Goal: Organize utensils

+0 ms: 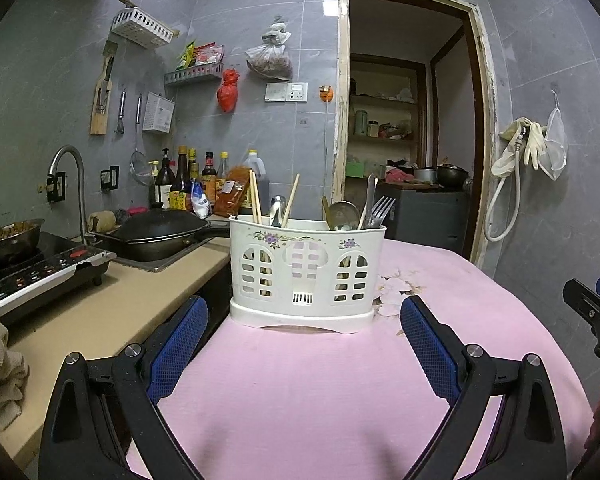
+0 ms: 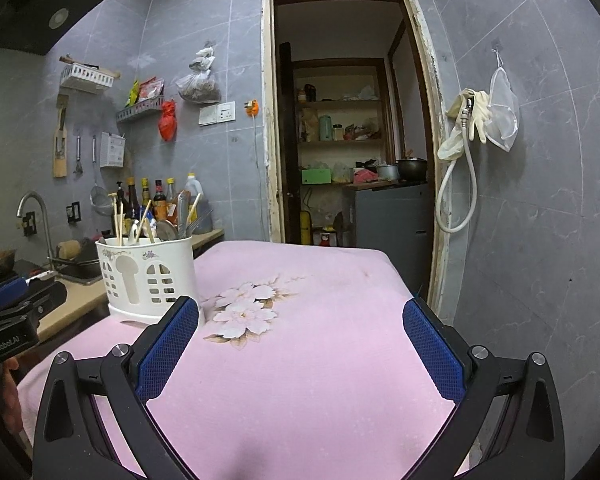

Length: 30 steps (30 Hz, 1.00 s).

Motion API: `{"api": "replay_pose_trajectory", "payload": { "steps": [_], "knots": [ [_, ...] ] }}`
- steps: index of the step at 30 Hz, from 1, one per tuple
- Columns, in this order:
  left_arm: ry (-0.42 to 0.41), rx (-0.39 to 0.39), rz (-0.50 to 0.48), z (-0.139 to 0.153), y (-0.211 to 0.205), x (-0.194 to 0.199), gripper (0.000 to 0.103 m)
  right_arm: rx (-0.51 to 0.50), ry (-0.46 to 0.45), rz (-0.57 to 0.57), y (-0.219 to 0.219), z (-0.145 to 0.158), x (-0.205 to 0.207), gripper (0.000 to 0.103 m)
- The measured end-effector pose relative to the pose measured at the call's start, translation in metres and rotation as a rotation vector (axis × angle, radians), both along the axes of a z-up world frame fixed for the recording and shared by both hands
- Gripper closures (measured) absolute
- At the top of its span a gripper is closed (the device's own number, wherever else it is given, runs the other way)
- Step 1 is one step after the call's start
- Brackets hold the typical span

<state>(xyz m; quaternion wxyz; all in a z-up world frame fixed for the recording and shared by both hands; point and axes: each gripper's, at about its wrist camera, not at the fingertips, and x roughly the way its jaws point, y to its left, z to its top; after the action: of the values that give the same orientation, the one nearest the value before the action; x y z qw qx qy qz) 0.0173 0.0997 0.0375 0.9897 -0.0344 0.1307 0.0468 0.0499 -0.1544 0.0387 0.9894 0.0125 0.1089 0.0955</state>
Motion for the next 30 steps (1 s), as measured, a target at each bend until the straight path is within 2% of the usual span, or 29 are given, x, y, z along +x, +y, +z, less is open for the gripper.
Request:
{"api": "replay_pose_trajectory", "payload": {
  "steps": [30],
  "knots": [
    [-0.001,0.001,0.002,0.0003,0.0004,-0.0015,0.008,0.004,0.002,-0.004,-0.004,-0.0006,0.0007,0.0]
  ]
}}
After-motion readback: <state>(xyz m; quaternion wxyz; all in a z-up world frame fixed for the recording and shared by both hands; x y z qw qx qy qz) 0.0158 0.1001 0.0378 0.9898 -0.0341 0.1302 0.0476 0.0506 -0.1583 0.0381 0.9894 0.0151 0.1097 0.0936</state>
